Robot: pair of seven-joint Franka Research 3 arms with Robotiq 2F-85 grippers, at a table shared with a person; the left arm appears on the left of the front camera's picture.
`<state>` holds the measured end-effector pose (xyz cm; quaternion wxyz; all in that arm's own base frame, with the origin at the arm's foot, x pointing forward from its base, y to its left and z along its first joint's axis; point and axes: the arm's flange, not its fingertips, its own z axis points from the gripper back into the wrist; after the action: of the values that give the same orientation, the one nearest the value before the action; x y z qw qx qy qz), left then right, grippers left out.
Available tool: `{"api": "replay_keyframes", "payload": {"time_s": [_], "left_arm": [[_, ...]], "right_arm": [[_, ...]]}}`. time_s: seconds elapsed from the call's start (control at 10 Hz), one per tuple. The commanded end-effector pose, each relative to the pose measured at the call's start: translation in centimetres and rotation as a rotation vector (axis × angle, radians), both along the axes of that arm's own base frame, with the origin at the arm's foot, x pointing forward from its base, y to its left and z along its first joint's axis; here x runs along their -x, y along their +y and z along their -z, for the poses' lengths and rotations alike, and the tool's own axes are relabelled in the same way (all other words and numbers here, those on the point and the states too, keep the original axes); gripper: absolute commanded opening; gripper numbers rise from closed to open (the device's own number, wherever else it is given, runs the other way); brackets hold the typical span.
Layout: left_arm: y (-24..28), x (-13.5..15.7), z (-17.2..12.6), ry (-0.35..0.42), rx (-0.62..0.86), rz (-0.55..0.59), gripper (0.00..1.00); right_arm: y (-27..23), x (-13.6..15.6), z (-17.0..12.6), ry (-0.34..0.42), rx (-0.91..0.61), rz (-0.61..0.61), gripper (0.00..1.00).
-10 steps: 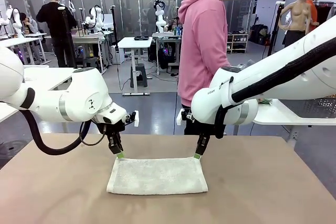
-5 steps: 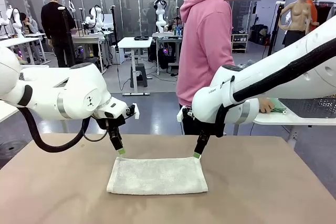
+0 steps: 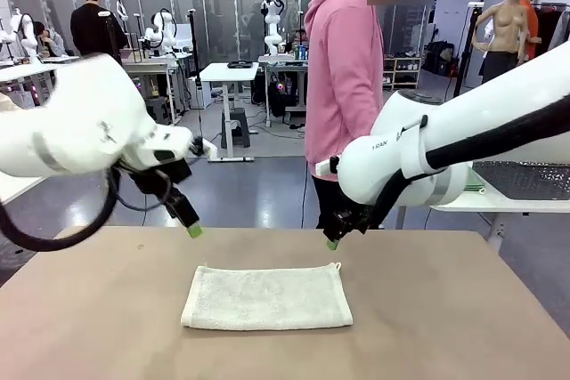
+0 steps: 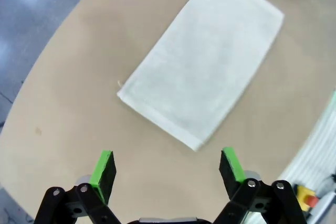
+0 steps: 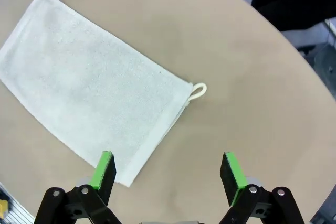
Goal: Fold the towels and place them in the basket.
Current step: When a person lays out a Towel with hook on the table, fold it in half twice.
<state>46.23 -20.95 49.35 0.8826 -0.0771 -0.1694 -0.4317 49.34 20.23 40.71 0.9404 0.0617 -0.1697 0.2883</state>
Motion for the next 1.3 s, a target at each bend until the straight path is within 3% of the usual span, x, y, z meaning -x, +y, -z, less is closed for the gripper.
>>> {"api": "replay_keyframes", "payload": {"time_s": [0.0, 0.3, 0.5, 0.7, 0.8, 0.9, 1.2], "left_arm": [[2.1, 5.8, -4.7, 0.032, 0.011, -0.063, 1.00], [5.0, 13.0, -10.7, -0.002, -0.029, -0.087, 1.00], [6.5, 15.0, -11.3, 0.026, 0.002, -0.119, 1.00], [7.5, 17.6, -13.0, -0.028, 0.023, -0.159, 1.00], [7.5, 18.0, -13.1, -0.027, 0.024, -0.191, 1.00], [7.3, 16.2, -12.9, -0.014, 0.023, -0.128, 1.00], [7.3, 16.2, -12.9, -0.014, 0.023, -0.128, 1.00]], "right_arm": [[1.0, 1.3, 1.7, 0.003, 0.011, 0.064, 1.00], [0.4, 2.1, 3.6, 0.006, -0.036, 0.202, 1.00], [0.1, 2.4, 4.7, 0.045, -0.004, 0.343, 1.00], [0.3, 2.3, 5.6, 0.086, 0.012, 0.407, 1.00], [0.5, 2.1, 5.6, 0.083, 0.019, 0.390, 1.00], [-1.1, 2.6, 5.3, 0.080, -0.013, 0.343, 1.00], [-1.1, 2.6, 5.3, 0.080, -0.013, 0.343, 1.00]]}}
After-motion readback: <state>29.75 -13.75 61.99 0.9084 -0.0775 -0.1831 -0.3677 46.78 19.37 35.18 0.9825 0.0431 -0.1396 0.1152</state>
